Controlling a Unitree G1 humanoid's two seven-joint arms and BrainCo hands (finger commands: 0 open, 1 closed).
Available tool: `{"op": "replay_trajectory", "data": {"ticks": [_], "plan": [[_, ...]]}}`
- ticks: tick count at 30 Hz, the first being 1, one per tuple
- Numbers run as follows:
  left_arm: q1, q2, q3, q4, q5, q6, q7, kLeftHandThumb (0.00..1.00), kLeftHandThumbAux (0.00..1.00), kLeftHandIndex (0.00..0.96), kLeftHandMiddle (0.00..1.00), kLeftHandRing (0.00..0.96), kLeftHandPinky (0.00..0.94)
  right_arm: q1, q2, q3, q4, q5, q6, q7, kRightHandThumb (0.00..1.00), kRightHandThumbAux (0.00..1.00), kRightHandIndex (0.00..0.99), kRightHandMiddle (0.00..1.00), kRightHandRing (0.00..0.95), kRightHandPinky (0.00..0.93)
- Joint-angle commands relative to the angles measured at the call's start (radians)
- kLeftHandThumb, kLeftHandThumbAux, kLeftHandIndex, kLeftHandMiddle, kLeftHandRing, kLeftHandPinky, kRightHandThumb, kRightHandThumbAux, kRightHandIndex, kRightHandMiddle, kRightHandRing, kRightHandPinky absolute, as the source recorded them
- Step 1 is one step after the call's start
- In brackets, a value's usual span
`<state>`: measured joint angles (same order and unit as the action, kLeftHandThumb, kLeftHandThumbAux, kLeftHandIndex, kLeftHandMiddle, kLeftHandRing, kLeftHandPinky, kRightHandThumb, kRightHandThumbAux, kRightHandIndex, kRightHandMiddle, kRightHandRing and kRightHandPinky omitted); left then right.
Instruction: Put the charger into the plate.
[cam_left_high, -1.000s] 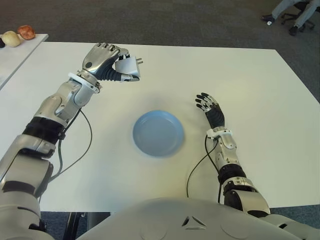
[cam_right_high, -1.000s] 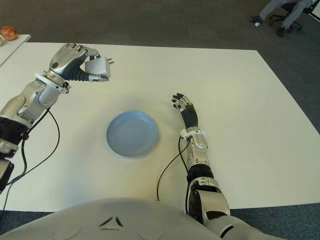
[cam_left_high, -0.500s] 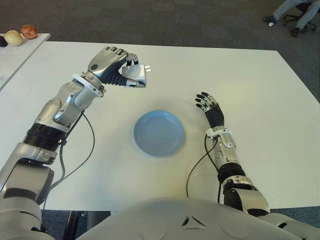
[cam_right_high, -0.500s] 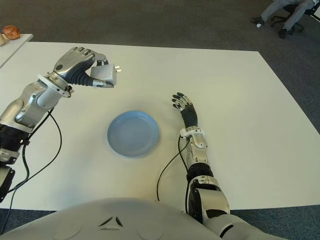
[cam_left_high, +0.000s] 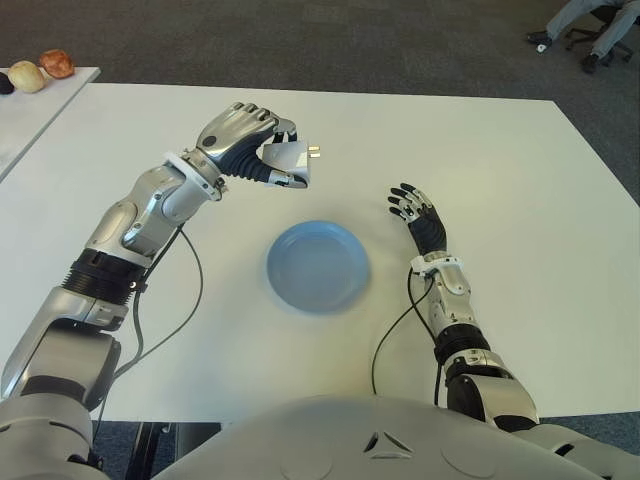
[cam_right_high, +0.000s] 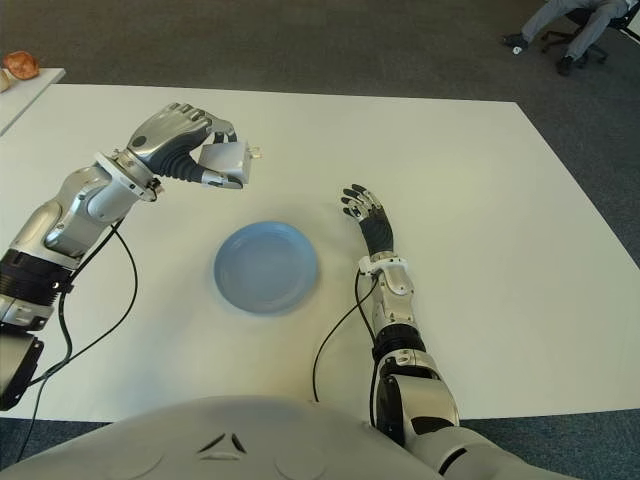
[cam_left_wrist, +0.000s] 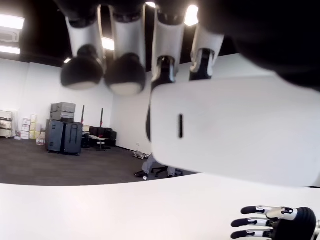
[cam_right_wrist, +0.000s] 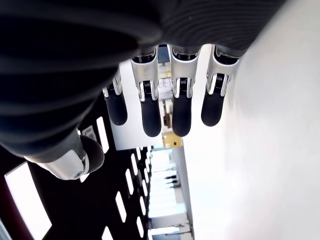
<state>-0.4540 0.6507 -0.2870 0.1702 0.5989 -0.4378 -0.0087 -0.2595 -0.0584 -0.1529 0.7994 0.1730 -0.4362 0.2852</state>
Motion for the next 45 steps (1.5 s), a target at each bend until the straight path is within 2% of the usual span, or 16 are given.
{"op": "replay_trajectory", "data": {"ticks": [1, 8, 22, 28, 45], "plan": [[0.015, -0.034, -0.017, 0.004, 0.004, 0.006, -0.042, 0.753, 0.697, 0.443, 0.894, 0.877, 0.830, 0.058, 0.024, 0.008, 0.055, -0.003, 0.055, 0.000, 0.000, 0.565, 0.169, 0.246, 0.226, 0.233], [0.034, -0.096, -0.054, 0.051, 0.041, 0.002, -0.025, 0.754, 0.697, 0.443, 0.893, 0.876, 0.829, 0.059, 0.031, 0.008, 0.052, -0.004, 0.050, -0.008, 0.000, 0.573, 0.171, 0.245, 0.227, 0.237], [0.090, -0.169, -0.105, 0.107, 0.106, -0.003, 0.011, 0.754, 0.697, 0.443, 0.886, 0.872, 0.822, 0.064, 0.040, 0.010, 0.038, -0.007, 0.055, -0.013, 0.000, 0.574, 0.171, 0.246, 0.231, 0.242], [0.104, -0.185, -0.115, 0.126, 0.121, -0.005, 0.016, 0.753, 0.697, 0.443, 0.885, 0.873, 0.822, 0.068, 0.043, 0.017, 0.032, -0.011, 0.055, -0.019, 0.000, 0.576, 0.168, 0.245, 0.230, 0.242], [0.093, -0.177, -0.148, 0.203, 0.184, -0.043, 0.073, 0.753, 0.697, 0.443, 0.876, 0.865, 0.807, 0.077, 0.050, 0.026, 0.015, -0.013, 0.053, -0.034, 0.000, 0.579, 0.170, 0.249, 0.231, 0.237]]}}
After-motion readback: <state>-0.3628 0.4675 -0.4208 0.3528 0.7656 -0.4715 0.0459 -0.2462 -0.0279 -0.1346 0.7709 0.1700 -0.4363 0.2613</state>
